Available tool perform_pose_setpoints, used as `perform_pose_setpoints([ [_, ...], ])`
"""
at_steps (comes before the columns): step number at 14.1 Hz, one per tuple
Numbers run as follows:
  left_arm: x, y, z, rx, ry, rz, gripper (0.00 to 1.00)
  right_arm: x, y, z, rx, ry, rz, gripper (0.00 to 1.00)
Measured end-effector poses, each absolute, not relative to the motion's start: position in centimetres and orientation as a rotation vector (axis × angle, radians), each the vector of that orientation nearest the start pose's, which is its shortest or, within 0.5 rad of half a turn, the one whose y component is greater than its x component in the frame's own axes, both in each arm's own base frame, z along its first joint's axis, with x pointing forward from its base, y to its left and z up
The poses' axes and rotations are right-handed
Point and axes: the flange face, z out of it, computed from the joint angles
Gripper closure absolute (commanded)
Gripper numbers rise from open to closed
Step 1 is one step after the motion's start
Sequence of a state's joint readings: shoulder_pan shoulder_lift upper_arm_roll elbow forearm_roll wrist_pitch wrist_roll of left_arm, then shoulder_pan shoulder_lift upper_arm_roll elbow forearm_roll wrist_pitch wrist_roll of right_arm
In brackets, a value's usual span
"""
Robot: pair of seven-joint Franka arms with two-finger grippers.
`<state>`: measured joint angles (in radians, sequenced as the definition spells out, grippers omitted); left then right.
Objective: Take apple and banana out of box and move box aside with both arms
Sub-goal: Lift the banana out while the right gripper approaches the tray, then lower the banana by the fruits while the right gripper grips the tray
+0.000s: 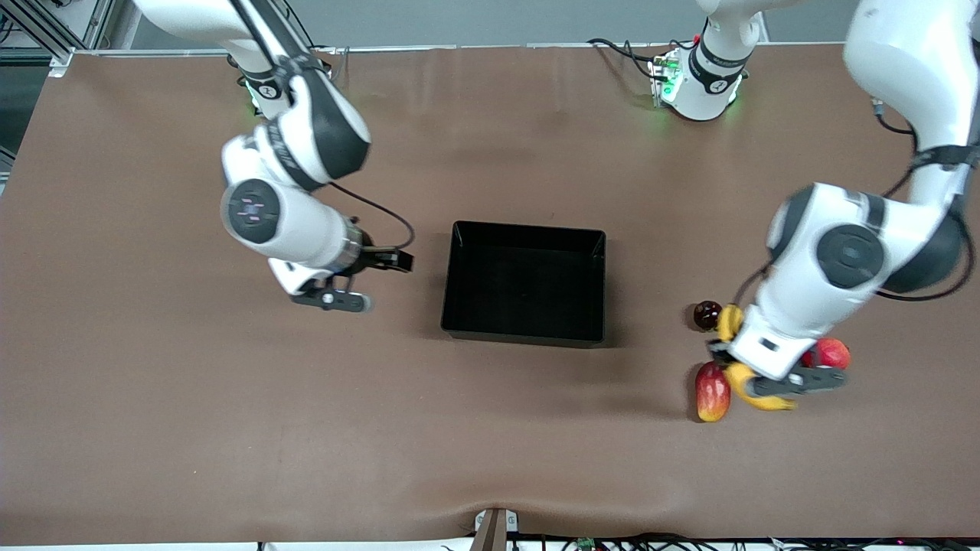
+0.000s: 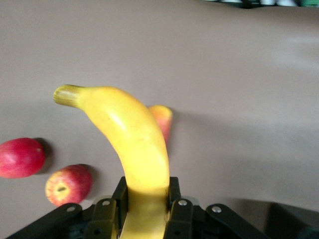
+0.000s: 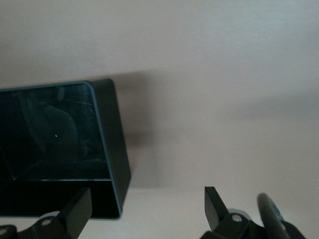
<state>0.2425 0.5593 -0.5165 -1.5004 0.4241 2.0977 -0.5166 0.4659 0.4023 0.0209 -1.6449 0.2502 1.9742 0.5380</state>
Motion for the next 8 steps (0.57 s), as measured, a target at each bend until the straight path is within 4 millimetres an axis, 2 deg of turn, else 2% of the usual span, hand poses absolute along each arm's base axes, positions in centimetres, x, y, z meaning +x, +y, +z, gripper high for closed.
perform_pose_setpoints([
  [4, 72.5, -4.1, 34.8, -3.117, -0.380, -0.296, 1.00, 56.7, 37.1, 32.1, -2.953, 0.204, 0.200, 0.00],
  [7, 74.1, -1.8, 32.6, -3.153, -0.510, -0.310, 1.00, 55.6, 40.4, 29.2, -2.943, 0.235, 0.145, 0.00],
  [8, 74.5, -1.4, 31.8, -3.153, -0.536, -0.322, 1.00, 55.3, 41.2, 28.1, -2.939, 0.228, 0.116, 0.16],
])
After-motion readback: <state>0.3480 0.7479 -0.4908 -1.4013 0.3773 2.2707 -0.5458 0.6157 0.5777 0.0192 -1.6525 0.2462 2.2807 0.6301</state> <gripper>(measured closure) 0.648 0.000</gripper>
